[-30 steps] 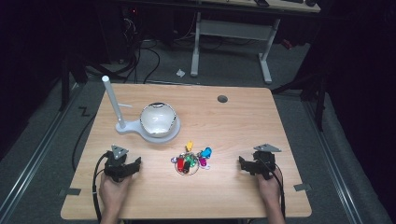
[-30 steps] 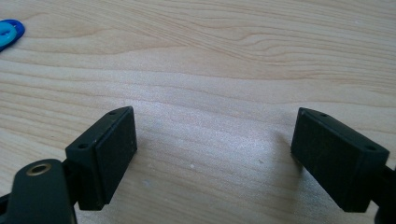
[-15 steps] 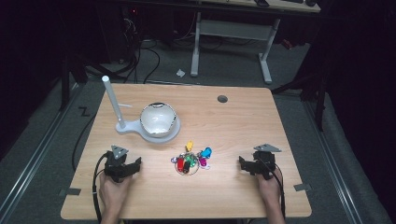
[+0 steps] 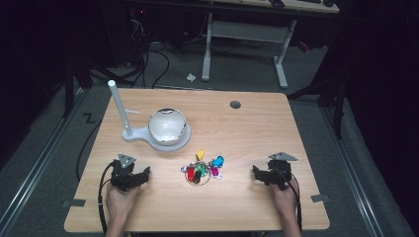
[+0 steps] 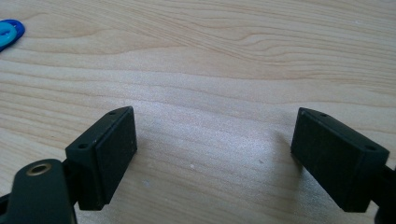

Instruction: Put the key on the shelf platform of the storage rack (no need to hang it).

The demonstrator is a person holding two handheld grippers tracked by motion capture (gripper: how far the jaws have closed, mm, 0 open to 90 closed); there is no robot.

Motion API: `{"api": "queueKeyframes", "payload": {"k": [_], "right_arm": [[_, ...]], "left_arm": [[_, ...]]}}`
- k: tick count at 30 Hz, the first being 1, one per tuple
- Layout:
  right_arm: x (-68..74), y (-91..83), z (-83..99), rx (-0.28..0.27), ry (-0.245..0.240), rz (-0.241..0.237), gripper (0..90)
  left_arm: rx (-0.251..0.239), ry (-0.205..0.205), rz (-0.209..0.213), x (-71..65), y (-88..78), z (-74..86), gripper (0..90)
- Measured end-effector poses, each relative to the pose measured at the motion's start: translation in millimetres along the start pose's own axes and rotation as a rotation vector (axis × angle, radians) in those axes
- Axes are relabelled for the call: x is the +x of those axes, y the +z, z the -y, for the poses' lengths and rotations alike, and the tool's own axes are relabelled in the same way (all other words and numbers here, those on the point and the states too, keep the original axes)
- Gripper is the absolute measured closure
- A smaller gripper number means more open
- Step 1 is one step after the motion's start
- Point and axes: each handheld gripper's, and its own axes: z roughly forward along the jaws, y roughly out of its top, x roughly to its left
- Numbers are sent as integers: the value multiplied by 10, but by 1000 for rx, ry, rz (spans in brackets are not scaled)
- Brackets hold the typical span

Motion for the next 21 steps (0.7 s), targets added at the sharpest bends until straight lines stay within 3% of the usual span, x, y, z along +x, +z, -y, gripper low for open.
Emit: {"api": "queueKeyframes", "payload": {"k": [4,9,21], "right_arm": [[0,0,0,0,0,0,143],[0,0,0,0,0,0,143],[0,0,0,0,0,0,143]], "left_arm": [[-5,-13,35,-10,-8,-4,291],[-17,-8,50,-53,-21,-14,307],[-37,54,127,-302,-72,-154,306]]}}
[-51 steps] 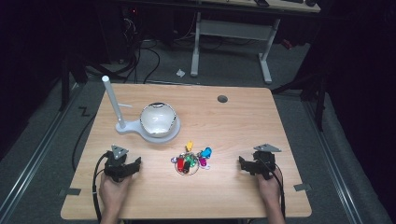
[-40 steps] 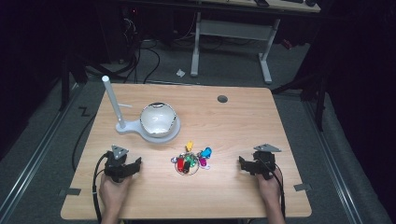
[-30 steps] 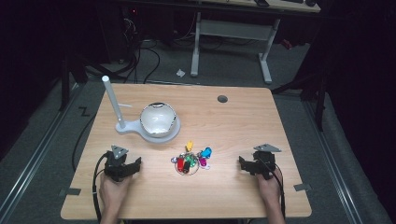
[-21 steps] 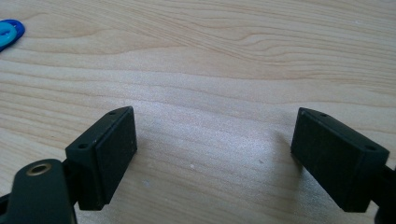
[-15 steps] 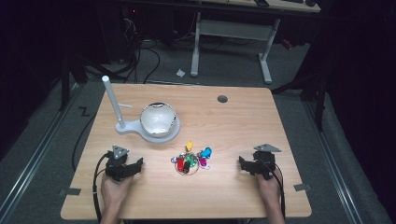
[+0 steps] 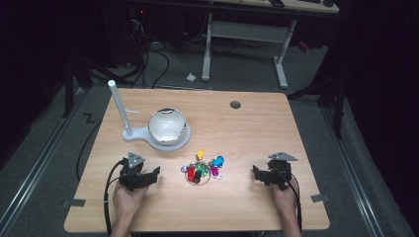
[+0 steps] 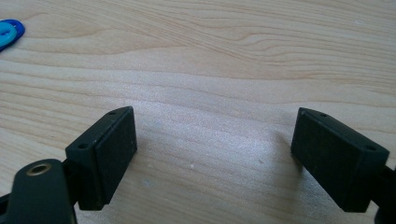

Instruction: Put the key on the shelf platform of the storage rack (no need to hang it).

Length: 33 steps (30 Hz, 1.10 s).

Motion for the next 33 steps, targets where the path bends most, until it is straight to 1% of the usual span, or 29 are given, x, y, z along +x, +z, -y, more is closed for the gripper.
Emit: {"api": "queueKeyframes", "payload": {"k": [2,3,4,9,11,14,16,18,22,25,26,27,29,30,31,32,33], "right_arm": [[0,0,0,0,0,0,143],[0,0,0,0,0,0,143],[0,0,0,0,0,0,143],[0,0,0,0,0,0,143],[0,0,0,0,0,0,143],[0,0,0,0,0,0,143],[0,0,1,0,0,0,143],[0,0,0,0,0,0,143],[0,0,0,0,0,0,143],[0,0,0,-1,0,0,143],[0,0,0,0,0,0,143],[0,0,0,0,0,0,143],[0,0,0,0,0,0,143],[0,0,0,0,0,0,143],[0,0,0,0,0,0,143],[0,0,0,0,0,0,143],[0,0,0,0,0,0,143]], "left_arm": [[10,17,11,-47,13,-31,304],[10,17,11,-47,13,-31,304],[7,28,28,-93,20,-63,304],[11,61,80,-224,46,-144,298],[15,80,87,-275,67,-179,297],[16,88,120,-347,94,-222,296],[18,95,134,-391,112,-248,296],[17,94,154,-428,131,-265,295],[30,119,171,-518,171,-313,292],[32,128,188,-575,193,-356,289],[35,138,189,-599,204,-373,289],[35,138,189,-599,204,-373,289],[36,149,199,-669,250,-408,290],[36,149,199,-669,250,-408,290],[43,162,208,-710,282,-431,290],[43,162,208,-710,282,-431,292],[53,177,211,-744,314,-459,294]]}}
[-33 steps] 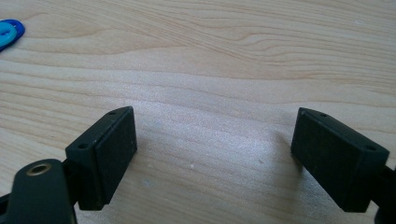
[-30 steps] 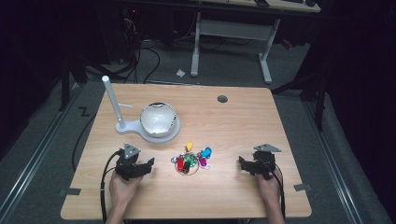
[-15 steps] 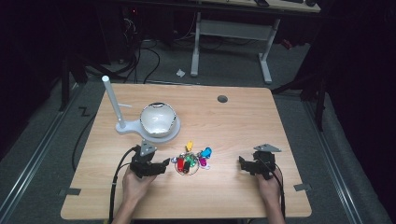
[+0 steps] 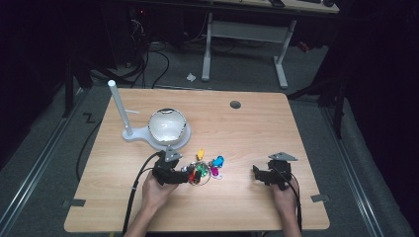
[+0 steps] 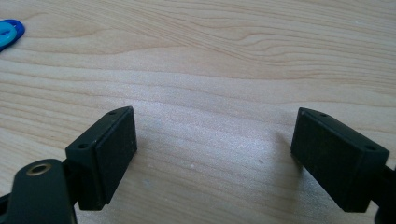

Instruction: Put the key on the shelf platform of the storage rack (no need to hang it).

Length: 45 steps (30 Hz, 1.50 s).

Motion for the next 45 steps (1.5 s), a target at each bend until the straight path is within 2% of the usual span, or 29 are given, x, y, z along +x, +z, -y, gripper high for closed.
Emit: {"api": "queueKeyframes", "payload": {"k": [3,9,12,19,20,24,30,34,41,45], "right_arm": [[0,0,0,0,0,0,143],[0,0,0,0,0,0,143],[0,0,0,0,0,0,143],[0,0,0,0,0,0,143],[0,0,0,0,0,0,143],[0,0,0,0,0,0,143],[0,0,0,0,0,0,143],[0,0,0,0,0,0,143],[0,0,0,0,0,0,143],[0,0,0,0,0,0,143]], "left_arm": [[0,0,7,-19,50,-45,303],[36,-11,14,-29,202,-59,319],[50,-1,8,-26,261,-58,353],[52,-11,-3,-9,363,-50,392],[51,-13,-2,-6,389,-47,419],[59,-7,-6,-4,423,-46,492],[60,20,-49,-41,451,-49,592],[62,36,-52,-68,455,-57,691],[63,62,-58,-95,465,-68,744],[64,60,-54,-80,457,-67,747]]}}
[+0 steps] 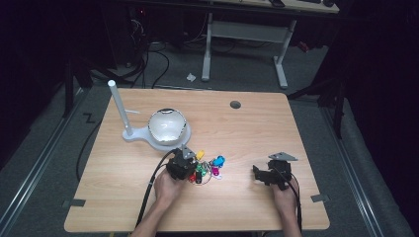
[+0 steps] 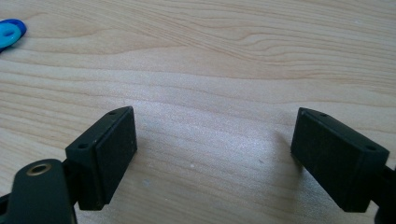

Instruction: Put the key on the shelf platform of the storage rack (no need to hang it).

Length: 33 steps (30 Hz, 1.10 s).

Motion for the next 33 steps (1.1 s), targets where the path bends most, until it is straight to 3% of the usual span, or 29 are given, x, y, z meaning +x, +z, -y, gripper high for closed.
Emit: {"api": "queueKeyframes", "payload": {"k": [6,20,33], "right_arm": [[0,0,0,0,0,0,143],[0,0,0,0,0,0,143],[0,0,0,0,0,0,144]], "left_arm": [[-10,0,1,6,-42,-3,749],[-100,-26,25,63,-376,-37,750],[-151,10,23,79,-690,-232,749]]}}
